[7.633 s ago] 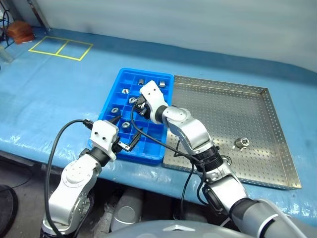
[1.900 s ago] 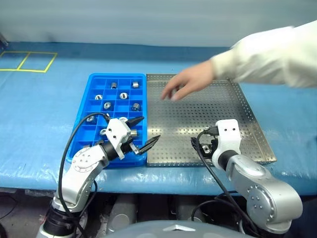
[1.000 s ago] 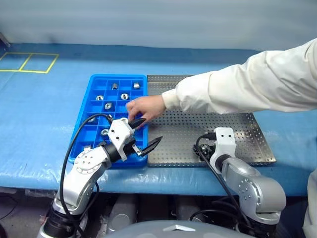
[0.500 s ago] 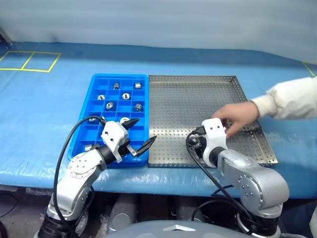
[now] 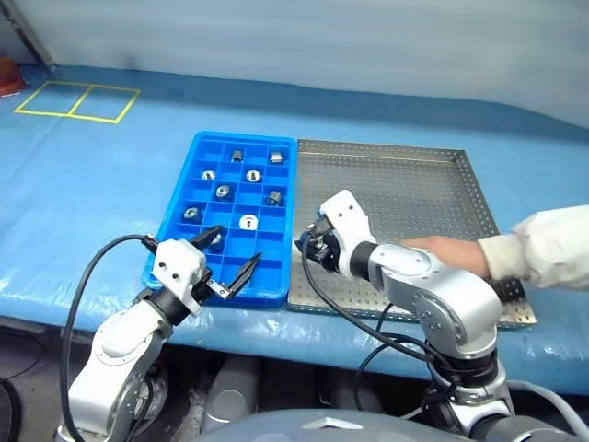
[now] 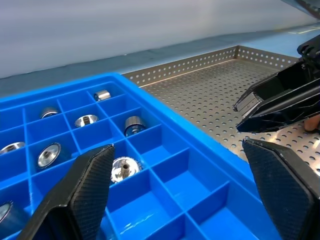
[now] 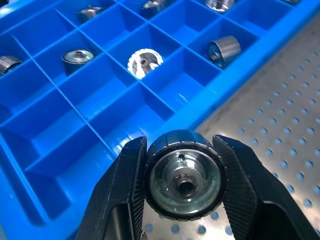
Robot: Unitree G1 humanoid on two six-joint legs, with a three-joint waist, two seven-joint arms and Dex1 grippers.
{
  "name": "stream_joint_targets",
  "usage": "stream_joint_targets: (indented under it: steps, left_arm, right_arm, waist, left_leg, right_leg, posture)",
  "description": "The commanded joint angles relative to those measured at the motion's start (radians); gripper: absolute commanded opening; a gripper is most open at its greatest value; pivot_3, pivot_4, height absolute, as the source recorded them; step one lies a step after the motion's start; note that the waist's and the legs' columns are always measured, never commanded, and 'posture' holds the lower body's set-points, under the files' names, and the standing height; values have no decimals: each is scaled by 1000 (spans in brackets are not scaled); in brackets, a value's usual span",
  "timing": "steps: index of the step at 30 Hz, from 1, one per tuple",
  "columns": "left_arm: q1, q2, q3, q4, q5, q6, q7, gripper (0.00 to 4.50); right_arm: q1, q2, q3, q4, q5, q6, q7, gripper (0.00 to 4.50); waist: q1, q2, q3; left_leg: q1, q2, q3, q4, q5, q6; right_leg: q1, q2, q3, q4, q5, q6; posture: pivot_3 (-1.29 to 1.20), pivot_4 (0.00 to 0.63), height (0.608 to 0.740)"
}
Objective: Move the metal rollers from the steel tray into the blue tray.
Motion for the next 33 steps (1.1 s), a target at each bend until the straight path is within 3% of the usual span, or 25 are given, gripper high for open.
stream_joint_targets:
  steps: [1, 12, 22, 30, 33]
  left_arm:
    - [10, -1, 19, -61, 6, -26, 14, 4500]
    - [8, -3, -3, -69, 3, -22, 27, 4500]
    - [-38, 2, -41, -38, -7, -13, 6, 4500]
    - [-97, 8, -59, -3, -19, -1, -30, 4500]
    - [-123, 15, -66, 13, -25, 5, -49, 4500]
  right_arm:
    - [-49, 16, 37, 18, 14, -70, 21, 1711]
    - [-49, 3, 88, 172, -14, -198, 39, 1711]
    - [15, -77, 22, 111, 0, -152, 37, 1711]
    - [49, -55, -37, 61, -5, -126, -14, 4372]
    - [68, -27, -92, 18, -15, -136, -55, 4445]
  waist:
    - [18, 0, 0]
    - [136, 0, 0]
    - [198, 0, 0]
    - [198, 0, -1]
    - [194, 0, -1]
  left_leg:
    - [0, 0, 0, 0, 0, 0]
    - [-12, 0, 3, 1, 0, -1]
    - [-12, -2, 2, 3, -4, -7]
    - [-12, -1, 2, 4, -2, -4]
    - [-12, -1, 2, 4, -2, -4]
  right_leg:
    - [0, 0, -1, 0, 0, 0]
    - [-12, 1, -4, 0, 0, 0]
    - [-13, 2, -7, 0, 0, 0]
    - [-11, 4, -8, 0, 0, -1]
    - [-11, 4, -8, 0, 0, -1]
  posture:
    - [489, 150, 740]
    - [486, 150, 740]
    - [417, 150, 740]
    - [359, 150, 740]
    - [330, 150, 740]
